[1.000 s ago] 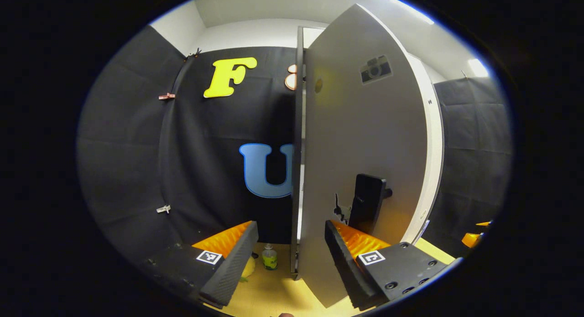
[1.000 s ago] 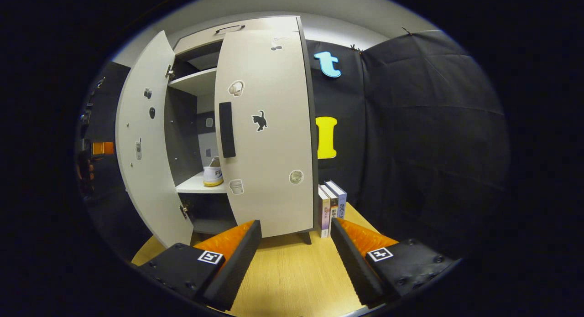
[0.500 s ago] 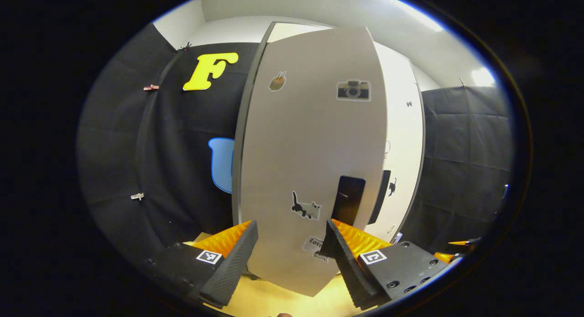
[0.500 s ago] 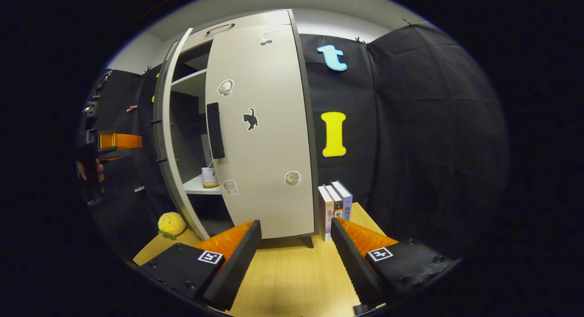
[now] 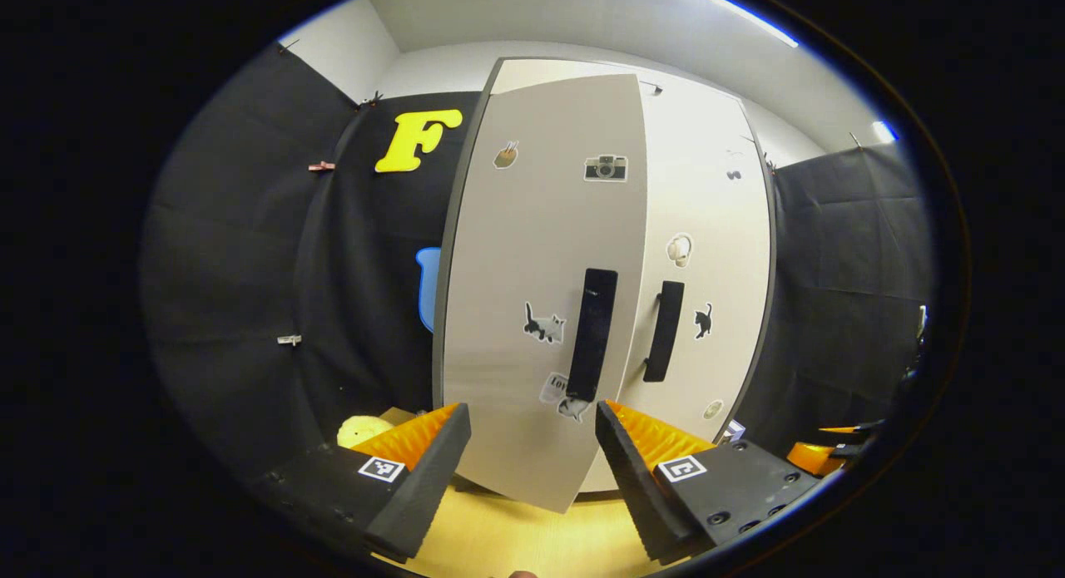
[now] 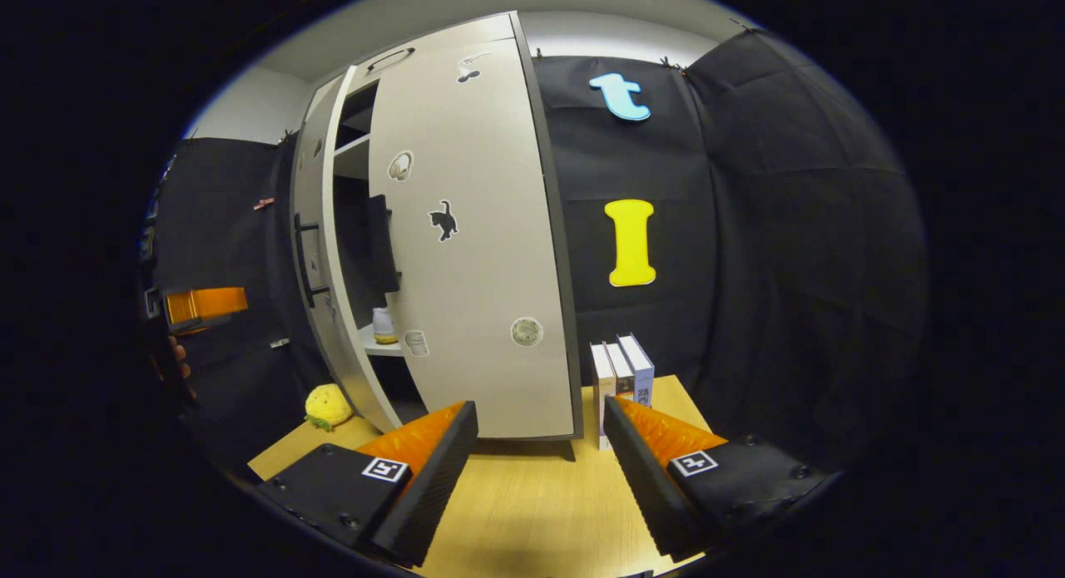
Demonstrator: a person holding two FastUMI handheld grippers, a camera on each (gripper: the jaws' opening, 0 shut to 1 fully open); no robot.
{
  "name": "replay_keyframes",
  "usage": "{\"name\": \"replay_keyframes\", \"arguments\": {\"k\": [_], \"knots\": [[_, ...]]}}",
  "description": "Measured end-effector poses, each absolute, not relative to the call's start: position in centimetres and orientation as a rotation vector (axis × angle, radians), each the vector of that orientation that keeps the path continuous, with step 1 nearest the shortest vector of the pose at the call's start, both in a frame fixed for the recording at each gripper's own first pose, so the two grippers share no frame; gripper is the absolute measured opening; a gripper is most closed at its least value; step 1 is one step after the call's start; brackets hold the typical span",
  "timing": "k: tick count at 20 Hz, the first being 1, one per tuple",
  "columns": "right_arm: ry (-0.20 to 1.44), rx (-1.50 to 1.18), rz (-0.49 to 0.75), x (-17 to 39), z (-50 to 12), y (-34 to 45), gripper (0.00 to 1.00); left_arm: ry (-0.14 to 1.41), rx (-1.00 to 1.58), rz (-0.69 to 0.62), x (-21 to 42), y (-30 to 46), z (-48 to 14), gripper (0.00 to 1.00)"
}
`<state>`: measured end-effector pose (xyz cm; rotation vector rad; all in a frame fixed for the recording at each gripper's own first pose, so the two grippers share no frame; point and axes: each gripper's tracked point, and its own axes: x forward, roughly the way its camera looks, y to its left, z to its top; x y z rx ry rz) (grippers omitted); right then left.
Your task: Grab one shoe with the right hand and put it into the shoe cabinet, grab the other shoe with the left hand and put it into the shoe cabinet; then close the right door with the right hand and the left door with the left hand.
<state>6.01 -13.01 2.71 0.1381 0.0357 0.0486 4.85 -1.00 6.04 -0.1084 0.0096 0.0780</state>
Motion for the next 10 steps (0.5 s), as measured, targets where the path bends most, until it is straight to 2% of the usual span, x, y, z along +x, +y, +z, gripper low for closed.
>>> {"name": "replay_keyframes", "arguments": {"k": [10], "knots": [[-0.004,0.118,0.033,1.4,4.4,-8.1,0.98,-0.004,-0.079,0.1,-1.6,1.5,3.5,0.95]]}}
